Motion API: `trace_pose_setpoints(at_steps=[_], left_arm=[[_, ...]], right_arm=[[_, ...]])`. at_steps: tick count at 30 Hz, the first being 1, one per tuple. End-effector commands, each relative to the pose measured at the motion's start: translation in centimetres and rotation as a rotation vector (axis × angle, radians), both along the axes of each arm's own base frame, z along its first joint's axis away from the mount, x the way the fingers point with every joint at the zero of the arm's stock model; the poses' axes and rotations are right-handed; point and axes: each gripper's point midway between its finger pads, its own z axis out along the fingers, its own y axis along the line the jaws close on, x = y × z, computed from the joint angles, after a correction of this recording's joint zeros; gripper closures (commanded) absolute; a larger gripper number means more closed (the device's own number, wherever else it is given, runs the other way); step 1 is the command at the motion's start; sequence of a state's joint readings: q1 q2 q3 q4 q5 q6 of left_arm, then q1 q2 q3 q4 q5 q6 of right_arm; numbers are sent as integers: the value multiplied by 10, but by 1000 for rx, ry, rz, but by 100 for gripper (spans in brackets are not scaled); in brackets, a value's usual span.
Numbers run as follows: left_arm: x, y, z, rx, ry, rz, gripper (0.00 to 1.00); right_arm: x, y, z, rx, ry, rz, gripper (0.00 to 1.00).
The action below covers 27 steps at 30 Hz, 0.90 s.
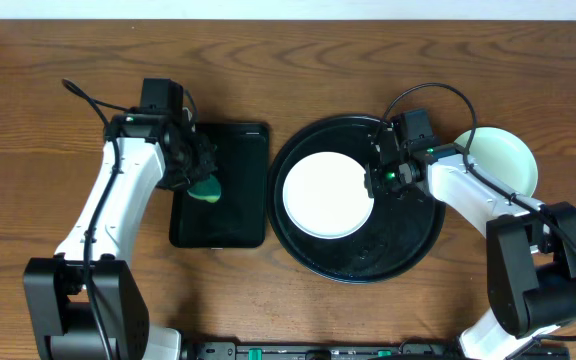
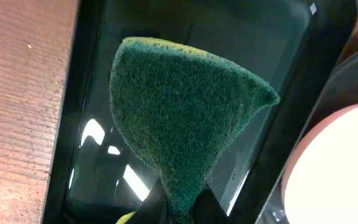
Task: Clean dirty plates on tray and stack at the side
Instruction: 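Lift the sponge and carry it left back to the black tray, then lower the green sponge into the black tray and open the left gripper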
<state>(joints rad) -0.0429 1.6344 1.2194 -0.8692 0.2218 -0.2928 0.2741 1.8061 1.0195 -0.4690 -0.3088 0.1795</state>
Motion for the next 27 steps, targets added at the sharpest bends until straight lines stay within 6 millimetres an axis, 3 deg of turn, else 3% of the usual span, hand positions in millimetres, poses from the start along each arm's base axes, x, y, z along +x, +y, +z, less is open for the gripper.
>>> trace_pose_setpoints(at_steps=[1,14,19,27], left_arm=[[-6,1,-12,13,26,-31,92],[-8,1,-46,27,-25,-103,92],[-10,1,-58,26,-38,-103,92],[-12,1,-63,29,-42,-115,92]], right_arm=[[-5,11,-1,36,19,22,89],[-5,11,-1,35,18,22,83],[-5,11,-1,35,19,22,72],[-5,10,-1,29,17,20,69]])
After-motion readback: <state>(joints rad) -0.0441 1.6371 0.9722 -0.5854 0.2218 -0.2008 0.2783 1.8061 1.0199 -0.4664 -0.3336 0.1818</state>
